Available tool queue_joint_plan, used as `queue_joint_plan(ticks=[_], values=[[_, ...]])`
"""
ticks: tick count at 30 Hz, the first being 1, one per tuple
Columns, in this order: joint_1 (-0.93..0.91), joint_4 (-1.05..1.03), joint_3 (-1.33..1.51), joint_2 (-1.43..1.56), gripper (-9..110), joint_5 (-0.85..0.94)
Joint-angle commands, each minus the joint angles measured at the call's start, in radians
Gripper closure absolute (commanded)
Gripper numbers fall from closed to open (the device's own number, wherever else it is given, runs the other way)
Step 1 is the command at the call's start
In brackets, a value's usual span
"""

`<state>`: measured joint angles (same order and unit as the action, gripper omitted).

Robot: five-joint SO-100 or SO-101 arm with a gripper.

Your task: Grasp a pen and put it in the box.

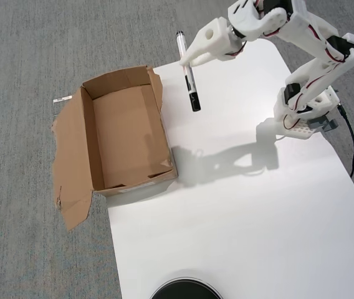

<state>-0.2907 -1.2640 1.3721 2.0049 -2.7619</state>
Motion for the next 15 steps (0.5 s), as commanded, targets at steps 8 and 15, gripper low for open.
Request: queue_joint_plan(ticks=[8,15], values=[[0.094,0.213,-0.068,-0.052,100,0.001],[0.108,0.468,-0.068,-0.169,100,-0.004]])
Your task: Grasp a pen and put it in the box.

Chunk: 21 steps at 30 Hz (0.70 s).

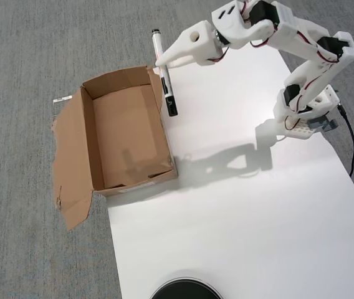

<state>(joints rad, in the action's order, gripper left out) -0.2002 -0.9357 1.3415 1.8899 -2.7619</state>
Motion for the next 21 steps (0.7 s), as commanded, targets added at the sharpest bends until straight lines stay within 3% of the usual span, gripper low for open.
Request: queue_joint_plan(ticks=[1,14,21], values=[[0.019,0.158,-0.038,-0.072,100,-0.013],[0.019,0.288,-0.042,-0.318,100,-0.015],[0.019,0.342,-0.203,-0.529,100,-0.015]])
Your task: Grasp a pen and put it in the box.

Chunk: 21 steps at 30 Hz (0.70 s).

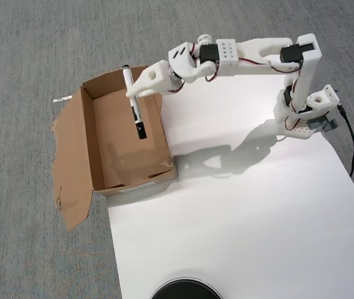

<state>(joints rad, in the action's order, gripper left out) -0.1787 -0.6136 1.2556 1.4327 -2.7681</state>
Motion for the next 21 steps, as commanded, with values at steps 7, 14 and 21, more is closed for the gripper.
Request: queue_joint_plan(ticks=[7,14,21], values=[[-0.004,0.012,-0.304,-0.268,100,-0.008],[-0.007,0.015,-0.357,-0.388,100,-0.008],[-0.013,0.02,-0.357,-0.462,100,-0.008]])
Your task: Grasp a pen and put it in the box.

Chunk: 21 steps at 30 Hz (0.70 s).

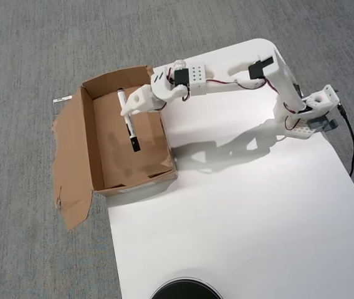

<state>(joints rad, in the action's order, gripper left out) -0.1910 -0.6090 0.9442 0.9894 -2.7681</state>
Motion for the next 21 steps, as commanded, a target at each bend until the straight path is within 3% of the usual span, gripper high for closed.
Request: queue_joint_plan(ticks=[1,21], values=[[-0.001,0.015,-0.045,-0.029,100,-0.008],[-0.004,0.018,-0.054,-0.097,99,-0.008]])
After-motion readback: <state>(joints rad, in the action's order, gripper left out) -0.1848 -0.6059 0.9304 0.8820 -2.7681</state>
